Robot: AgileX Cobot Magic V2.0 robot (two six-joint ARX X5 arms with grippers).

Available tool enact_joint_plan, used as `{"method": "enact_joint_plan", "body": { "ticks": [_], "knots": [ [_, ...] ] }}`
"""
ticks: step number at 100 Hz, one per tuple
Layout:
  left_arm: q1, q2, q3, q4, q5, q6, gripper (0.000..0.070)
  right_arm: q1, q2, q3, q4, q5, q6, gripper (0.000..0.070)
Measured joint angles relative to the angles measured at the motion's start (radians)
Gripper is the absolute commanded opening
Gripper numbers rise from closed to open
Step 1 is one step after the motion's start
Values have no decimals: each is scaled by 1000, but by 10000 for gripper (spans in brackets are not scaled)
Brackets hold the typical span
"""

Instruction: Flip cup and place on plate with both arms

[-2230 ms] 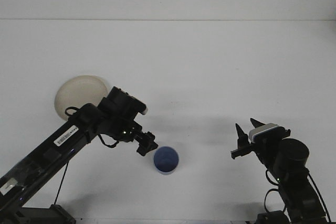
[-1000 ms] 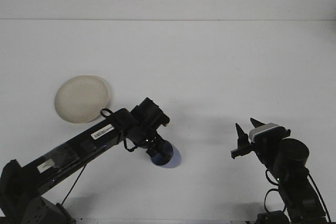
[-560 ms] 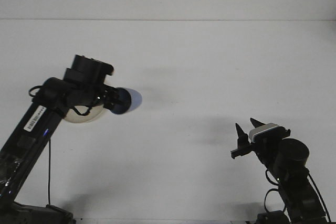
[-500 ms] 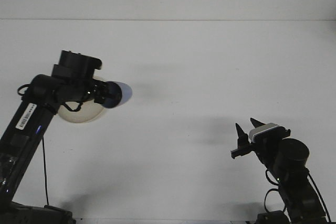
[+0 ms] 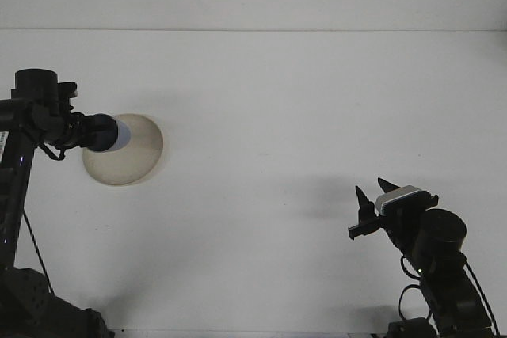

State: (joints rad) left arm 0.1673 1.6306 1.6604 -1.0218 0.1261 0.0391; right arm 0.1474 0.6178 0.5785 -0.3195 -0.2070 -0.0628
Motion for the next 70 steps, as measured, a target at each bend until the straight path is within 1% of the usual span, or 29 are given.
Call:
{"method": "enact_joint_plan", "body": {
  "ticks": [43, 49, 51, 54, 60, 64, 66, 70],
  "knots": [
    [20, 204, 0, 45, 0, 20, 13, 0, 0, 0, 0, 0, 0, 334],
    [20, 221, 0, 51, 0, 23, 28, 0, 0, 0, 0, 0, 0, 334],
    [20, 225, 0, 51, 0, 23, 48, 0, 0, 0, 0, 0, 0, 334],
    [20, 232, 0, 51, 0, 22, 105, 0, 0, 0, 0, 0, 0, 334],
    [20, 243, 0, 56, 0, 22, 269, 0, 0, 0, 0, 0, 0, 334],
    [20, 245, 0, 65, 0, 22, 360, 0, 0, 0, -1, 0, 0, 334],
    [20, 246, 0, 72, 0, 23, 391, 0, 0, 0, 0, 0, 0, 334],
    [20, 246, 0, 84, 0, 23, 417, 0, 0, 0, -1, 0, 0, 334]
  ]
}}
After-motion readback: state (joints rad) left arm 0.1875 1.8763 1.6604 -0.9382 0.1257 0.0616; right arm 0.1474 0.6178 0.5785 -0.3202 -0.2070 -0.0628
